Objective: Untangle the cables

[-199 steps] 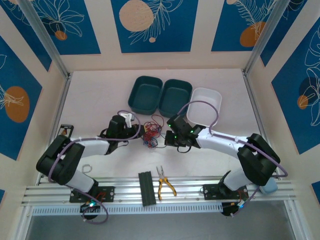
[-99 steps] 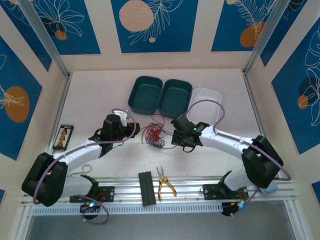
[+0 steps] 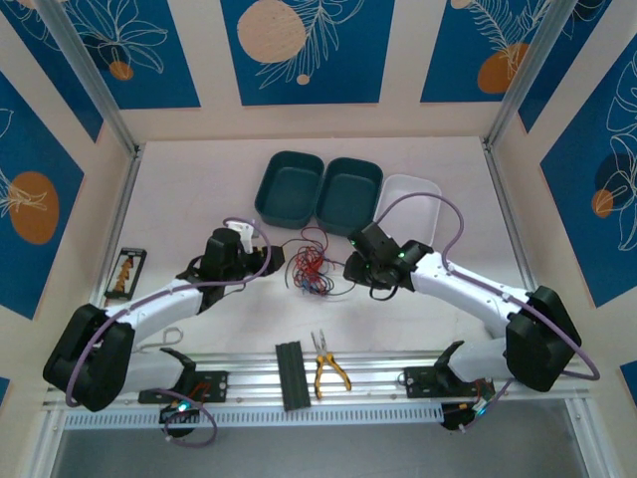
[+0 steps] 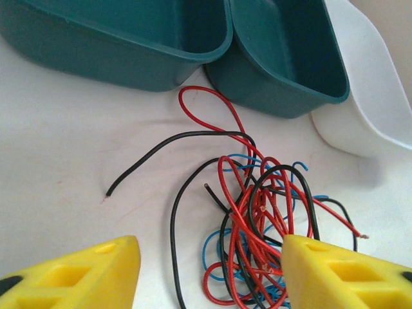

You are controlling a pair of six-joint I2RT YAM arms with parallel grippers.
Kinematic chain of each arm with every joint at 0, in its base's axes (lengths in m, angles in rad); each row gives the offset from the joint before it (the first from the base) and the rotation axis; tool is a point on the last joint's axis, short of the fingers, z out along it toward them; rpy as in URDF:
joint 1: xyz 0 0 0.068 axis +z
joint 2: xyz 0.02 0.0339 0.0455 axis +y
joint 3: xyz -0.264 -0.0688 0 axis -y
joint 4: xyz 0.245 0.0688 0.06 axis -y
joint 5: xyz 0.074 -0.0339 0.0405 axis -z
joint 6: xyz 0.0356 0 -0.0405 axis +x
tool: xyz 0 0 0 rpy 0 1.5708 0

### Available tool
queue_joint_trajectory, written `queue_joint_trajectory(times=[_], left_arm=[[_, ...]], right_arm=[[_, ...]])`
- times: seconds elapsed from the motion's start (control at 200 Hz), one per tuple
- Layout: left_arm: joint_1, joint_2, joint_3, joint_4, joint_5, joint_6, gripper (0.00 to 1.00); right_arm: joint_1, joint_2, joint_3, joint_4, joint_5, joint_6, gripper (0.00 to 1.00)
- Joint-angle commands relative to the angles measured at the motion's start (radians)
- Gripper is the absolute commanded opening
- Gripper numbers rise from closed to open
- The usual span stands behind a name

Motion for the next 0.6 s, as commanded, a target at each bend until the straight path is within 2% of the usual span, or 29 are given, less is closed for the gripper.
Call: queue_joint_trajectory(times=[0.0,0.17,0.29,0.325,0.35,0.5,0.595], left_arm=[[-0.008,-0.035,-0.001,0.010,0.012,-0.004,0.64],[-0.010,-0.016,-0.001,0.028,0.034,-0.021,0.78],[-0.019,0.008,-0.005,0.082,0.047,-0.050,0.85],[-0.024,0.014,-0.005,0.096,0.046,-0.058,0.96],[-0.026,0.018,-0.005,0.106,0.045,-0.062,1.00],[-0.046,0.050,-0.004,0.147,0.037,-0.089,1.00],[-0.052,0.064,-0.009,0.153,0.016,-0.110,1.00]], right_arm=[[0.012,-0.013,0.068,-0.055,0.023,0.005,0.43],[0.016,0.048,0.139,-0.015,-0.048,-0.001,0.42],[0.011,0.130,0.214,-0.005,-0.108,0.008,0.34],[0.009,0.158,0.238,-0.003,-0.128,0.004,0.31],[0.009,0.180,0.255,-0.002,-0.139,0.001,0.29],[0.008,0.308,0.360,-0.008,-0.207,-0.028,0.16],[0.009,0.371,0.411,-0.019,-0.224,-0.036,0.12]])
